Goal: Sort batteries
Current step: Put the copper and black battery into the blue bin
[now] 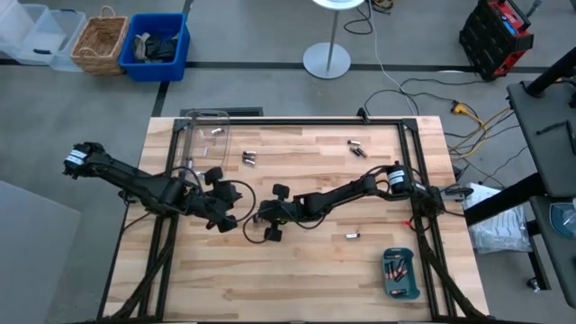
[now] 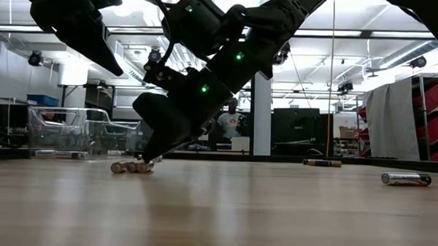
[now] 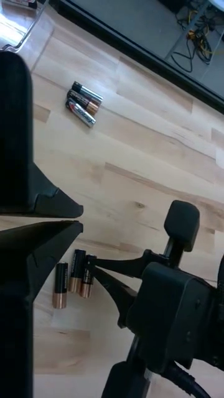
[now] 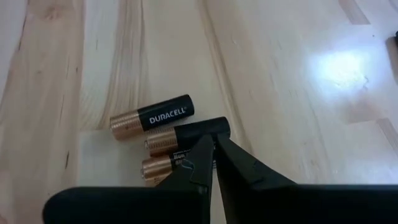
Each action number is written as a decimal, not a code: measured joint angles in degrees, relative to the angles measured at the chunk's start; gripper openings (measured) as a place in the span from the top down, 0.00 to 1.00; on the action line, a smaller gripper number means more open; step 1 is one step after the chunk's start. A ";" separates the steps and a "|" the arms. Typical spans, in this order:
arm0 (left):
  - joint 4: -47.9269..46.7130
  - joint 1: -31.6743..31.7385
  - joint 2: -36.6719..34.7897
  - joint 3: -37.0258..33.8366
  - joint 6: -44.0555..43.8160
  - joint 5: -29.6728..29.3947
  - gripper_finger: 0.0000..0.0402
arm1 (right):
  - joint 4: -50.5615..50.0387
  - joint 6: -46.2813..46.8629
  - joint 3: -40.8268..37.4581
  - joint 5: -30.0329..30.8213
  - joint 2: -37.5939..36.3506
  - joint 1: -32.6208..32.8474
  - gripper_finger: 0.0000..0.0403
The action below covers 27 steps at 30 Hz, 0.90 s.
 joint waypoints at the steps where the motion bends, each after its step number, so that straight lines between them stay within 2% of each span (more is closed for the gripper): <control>1: -0.02 0.00 0.00 0.00 0.00 0.00 1.00 | 0.00 0.00 0.00 0.00 0.02 0.00 0.97; 18: -0.22 -0.02 -0.03 -0.04 -0.02 0.02 1.00 | -6.67 -0.50 0.22 -0.08 -3.45 0.28 0.97; 23: -0.24 -0.02 -0.04 -0.09 -0.11 0.04 1.00 | -8.67 3.39 0.22 -0.25 -5.31 0.50 0.97; 27: -0.21 -0.02 -0.04 -0.11 -0.13 0.04 1.00 | -14.03 7.26 1.87 -2.80 -6.17 0.50 0.96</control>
